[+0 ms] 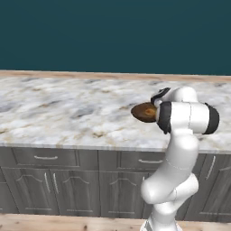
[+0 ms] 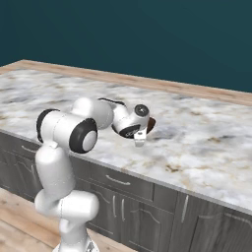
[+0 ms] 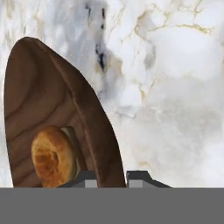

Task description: Pick up the heated bread from the toaster oven and place it in the bowl. Then move the bread bowl to the dining counter.

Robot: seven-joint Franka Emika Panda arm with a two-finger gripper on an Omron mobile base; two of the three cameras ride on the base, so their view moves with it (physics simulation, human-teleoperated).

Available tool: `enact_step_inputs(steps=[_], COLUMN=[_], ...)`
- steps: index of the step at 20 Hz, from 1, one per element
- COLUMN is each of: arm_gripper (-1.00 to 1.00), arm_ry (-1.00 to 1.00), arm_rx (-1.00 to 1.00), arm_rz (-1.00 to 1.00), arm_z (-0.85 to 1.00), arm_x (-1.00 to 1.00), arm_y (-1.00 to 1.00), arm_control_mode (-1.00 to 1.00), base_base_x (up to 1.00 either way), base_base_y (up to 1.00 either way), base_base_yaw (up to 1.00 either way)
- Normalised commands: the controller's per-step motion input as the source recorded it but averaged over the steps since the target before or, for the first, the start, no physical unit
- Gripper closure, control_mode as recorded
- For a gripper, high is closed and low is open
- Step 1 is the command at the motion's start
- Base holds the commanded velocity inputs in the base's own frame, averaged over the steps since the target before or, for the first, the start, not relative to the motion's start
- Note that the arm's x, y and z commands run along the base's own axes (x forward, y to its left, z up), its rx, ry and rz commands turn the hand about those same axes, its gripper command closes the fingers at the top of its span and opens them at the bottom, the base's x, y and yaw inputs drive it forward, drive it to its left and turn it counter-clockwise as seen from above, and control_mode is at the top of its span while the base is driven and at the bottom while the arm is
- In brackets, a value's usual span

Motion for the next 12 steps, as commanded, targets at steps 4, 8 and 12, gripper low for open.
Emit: enact_step_inputs(steps=[4,8,12], arm_gripper=[1.00,-1.00,-1.00], arm_ry=[0.02,0.09,0.09], arm_rx=[-0.05,-0.01,0.00], arm_rz=[0.07,0.00,0.00], arm_z=[-0.31,-0.02,0.41], arm_x=[0.27,0.00,-0.25], arm_y=[0.02,0.00,-0.02], arm_control_mode=[-1.00,-1.00,-1.00], base_base_x=[0.00,0.00,0.00], base_base_y=[0.00,0.00,0.00], base_base_yaw=[0.00,0.00,0.00])
